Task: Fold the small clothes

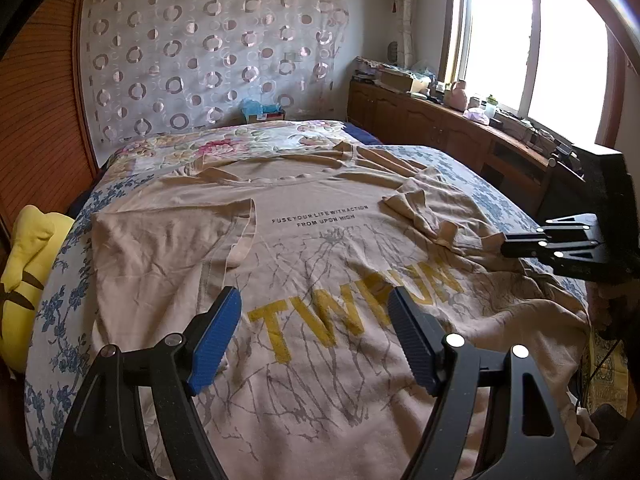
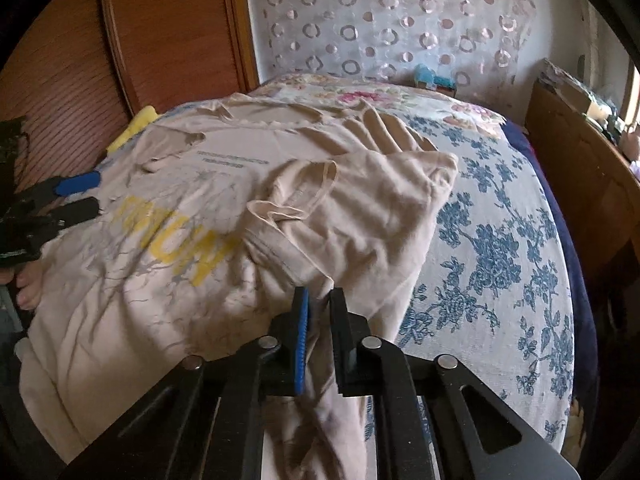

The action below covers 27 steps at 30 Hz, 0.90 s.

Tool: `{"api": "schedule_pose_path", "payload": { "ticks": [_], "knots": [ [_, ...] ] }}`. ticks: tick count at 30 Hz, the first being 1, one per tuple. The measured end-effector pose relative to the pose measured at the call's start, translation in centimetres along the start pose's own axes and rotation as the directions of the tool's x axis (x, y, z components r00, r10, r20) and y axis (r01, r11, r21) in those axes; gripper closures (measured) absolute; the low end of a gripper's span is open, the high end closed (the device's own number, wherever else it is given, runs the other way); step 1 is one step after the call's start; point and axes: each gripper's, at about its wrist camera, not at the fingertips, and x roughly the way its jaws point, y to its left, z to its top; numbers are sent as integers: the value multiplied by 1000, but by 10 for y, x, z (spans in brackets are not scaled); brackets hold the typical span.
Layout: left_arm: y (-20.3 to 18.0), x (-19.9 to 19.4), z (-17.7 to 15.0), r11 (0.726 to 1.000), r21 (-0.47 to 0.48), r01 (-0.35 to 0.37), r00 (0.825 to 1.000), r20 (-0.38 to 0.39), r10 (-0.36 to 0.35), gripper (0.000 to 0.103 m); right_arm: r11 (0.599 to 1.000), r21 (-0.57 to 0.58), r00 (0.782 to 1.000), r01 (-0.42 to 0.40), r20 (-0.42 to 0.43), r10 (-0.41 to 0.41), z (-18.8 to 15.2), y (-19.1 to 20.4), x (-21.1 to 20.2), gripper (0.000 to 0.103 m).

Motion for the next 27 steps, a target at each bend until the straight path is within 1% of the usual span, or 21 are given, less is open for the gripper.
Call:
{"api": "schedule_pose_path", "payload": {
  "ticks": [4,10,13,17,21,22,23,25,27],
  "knots": [
    [0,0,0,1000,0,-1,1000,0,1,26,999,-25,999,-37,3,38,-7,11,-7,93],
    [3,-3,-3,1000,-5,-3,1000,3,3,26,995,-56,996,-82,-21,81,-18,30,-10,93],
    [5,-3,-4,1000,-8,-5,1000,2,5,26,994,-52,994,-101,-36,99,-23,34,-10,93],
    [8,-5,-4,1000,-15,-8,1000,1,8,26,992,-48,993,-113,-43,111,-24,37,-11,93],
    [10,-7,-4,1000,-16,-12,1000,6,12,26,993,-63,995,-97,-9,97,-16,36,-23,93],
    [10,-7,-3,1000,-16,-15,1000,7,15,26,994,-63,996,-89,5,89,-12,35,-26,92],
    [10,-8,-3,1000,-16,-17,1000,8,17,26,995,-61,997,-77,17,78,-8,33,-27,84],
    [13,-9,-3,1000,-19,-21,1000,9,22,26,997,-52,998,-53,39,55,4,23,-26,73],
    [17,-10,-2,999,-22,-29,1000,11,29,26,999,-37,998,-33,50,34,17,12,-19,72]
  ]
}}
